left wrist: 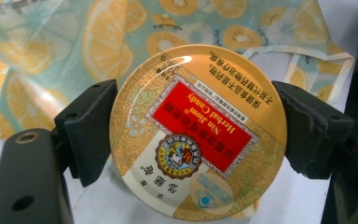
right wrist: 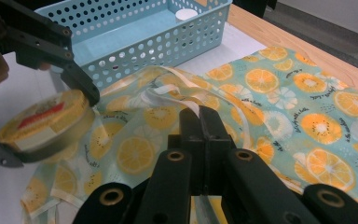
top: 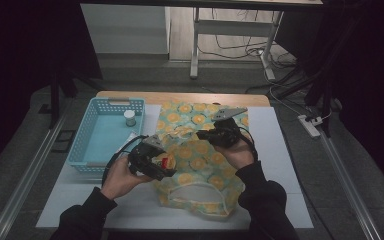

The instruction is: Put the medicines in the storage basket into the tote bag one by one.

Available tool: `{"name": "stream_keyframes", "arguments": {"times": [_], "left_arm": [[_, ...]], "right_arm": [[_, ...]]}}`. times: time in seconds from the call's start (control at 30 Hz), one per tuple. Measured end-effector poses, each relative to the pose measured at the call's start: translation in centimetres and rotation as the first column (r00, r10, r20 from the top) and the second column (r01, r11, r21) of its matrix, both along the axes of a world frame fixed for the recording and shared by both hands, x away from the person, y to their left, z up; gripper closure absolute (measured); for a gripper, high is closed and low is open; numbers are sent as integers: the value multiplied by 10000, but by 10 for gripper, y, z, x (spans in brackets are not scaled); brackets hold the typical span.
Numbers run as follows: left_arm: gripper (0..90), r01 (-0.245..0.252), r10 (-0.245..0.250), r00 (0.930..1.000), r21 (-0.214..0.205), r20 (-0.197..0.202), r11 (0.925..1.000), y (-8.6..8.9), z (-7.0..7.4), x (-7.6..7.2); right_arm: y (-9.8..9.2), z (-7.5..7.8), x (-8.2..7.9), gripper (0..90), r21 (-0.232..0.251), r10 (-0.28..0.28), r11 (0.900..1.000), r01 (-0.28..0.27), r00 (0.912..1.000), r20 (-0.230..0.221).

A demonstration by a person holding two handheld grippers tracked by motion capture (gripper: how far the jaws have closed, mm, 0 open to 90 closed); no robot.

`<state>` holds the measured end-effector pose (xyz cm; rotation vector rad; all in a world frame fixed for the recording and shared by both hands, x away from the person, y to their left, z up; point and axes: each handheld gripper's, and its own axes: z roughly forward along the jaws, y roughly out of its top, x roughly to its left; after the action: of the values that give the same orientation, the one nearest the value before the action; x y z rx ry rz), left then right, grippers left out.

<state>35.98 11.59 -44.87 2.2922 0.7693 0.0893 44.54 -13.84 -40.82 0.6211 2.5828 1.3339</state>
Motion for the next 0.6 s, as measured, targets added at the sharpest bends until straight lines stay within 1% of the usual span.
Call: {"name": "stream_keyframes", "arguments": {"times": [0.1,0.27,0.6], "left_arm": [[202,116,-116,9999,93,-36,9999,-7,-3,4],[202,226,-225,9997,102,-120,9997,-18,-8,10],[202,526,-524,9986,118,-119,9985,-41,-13,20]], "right_arm": [[0,-1,0,900,28,-23,10000,23,10000,-10],[0,0,1,900,43,-31,10000,31,10000,-4],[-1,-1,1,900,60,-81,9999,81,10000,27]]}}
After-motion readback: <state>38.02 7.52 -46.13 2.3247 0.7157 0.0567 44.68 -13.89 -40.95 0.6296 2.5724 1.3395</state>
